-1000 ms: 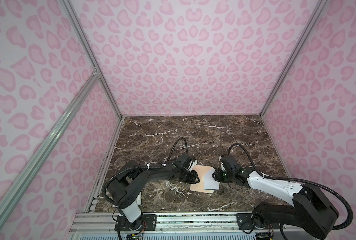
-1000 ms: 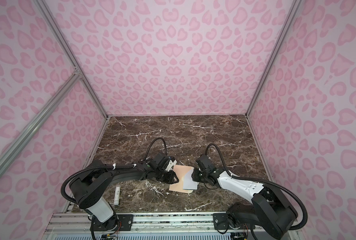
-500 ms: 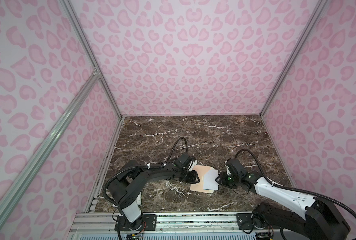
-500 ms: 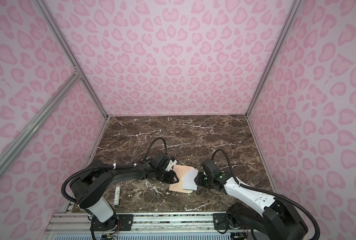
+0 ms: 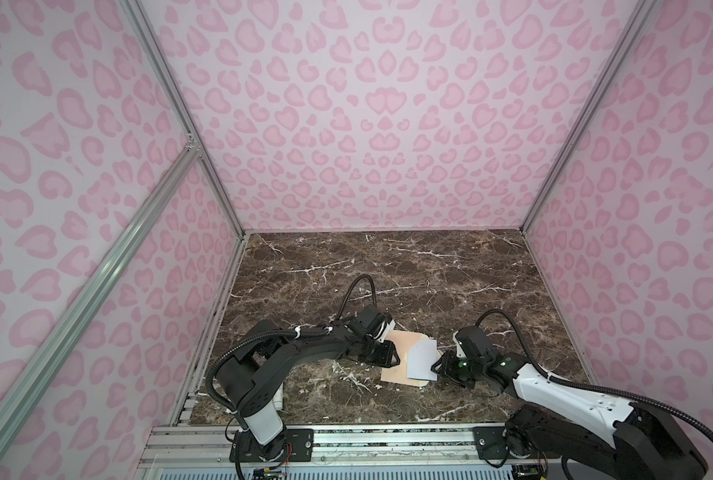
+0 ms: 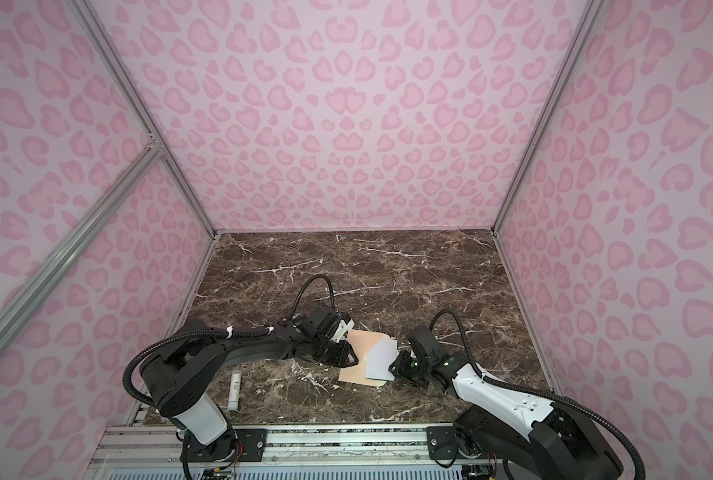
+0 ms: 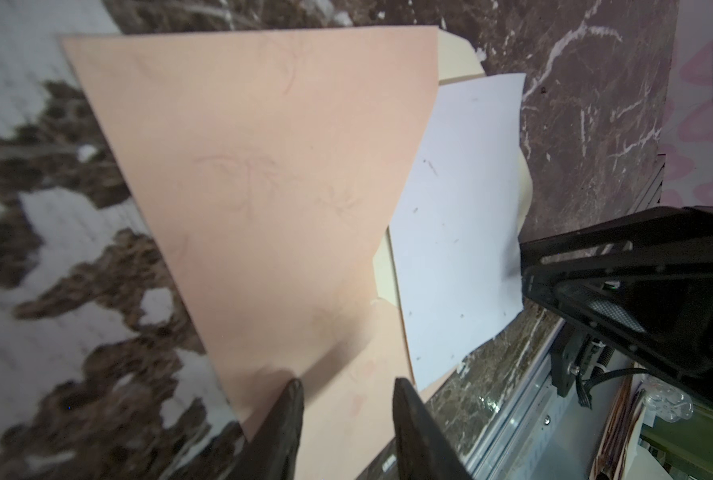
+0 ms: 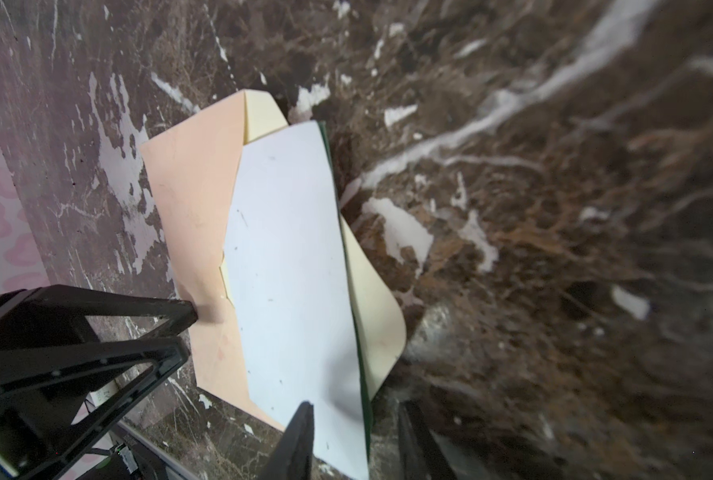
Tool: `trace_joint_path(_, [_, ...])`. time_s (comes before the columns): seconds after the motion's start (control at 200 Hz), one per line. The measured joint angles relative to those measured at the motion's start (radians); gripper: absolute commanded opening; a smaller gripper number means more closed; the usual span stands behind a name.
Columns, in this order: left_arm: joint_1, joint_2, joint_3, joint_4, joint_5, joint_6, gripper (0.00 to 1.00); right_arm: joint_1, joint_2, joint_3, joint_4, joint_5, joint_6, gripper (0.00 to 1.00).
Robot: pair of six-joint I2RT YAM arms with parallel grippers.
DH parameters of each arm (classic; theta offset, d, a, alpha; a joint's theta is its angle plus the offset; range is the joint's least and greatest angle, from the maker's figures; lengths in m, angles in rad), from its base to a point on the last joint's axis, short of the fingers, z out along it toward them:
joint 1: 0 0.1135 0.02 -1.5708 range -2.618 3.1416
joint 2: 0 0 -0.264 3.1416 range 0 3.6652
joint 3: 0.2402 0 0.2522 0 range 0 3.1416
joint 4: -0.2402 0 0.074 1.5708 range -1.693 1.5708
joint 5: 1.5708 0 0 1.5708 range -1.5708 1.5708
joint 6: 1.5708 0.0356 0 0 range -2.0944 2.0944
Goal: Place the letter into the envelope and seal it
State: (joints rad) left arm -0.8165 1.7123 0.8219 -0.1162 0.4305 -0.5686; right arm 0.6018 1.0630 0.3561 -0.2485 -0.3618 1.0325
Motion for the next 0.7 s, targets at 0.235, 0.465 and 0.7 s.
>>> trace_joint_path(0.235, [0.000,0.001,0.000,0.000,0.000,0.000,0.40,0.007,0.005,-0.022,0.048,-0.029,0.042,0.34])
trace_joint_path(0.465, [0.000,0.003,0.000,-0.001,0.003,0.000,0.40,0.013,0.014,-0.039,0.103,-0.049,0.084,0.34])
trace_joint_path(0.7, [0.000,0.002,-0.002,0.000,0.003,0.000,0.40,0.013,0.032,-0.040,0.128,-0.058,0.104,0.21])
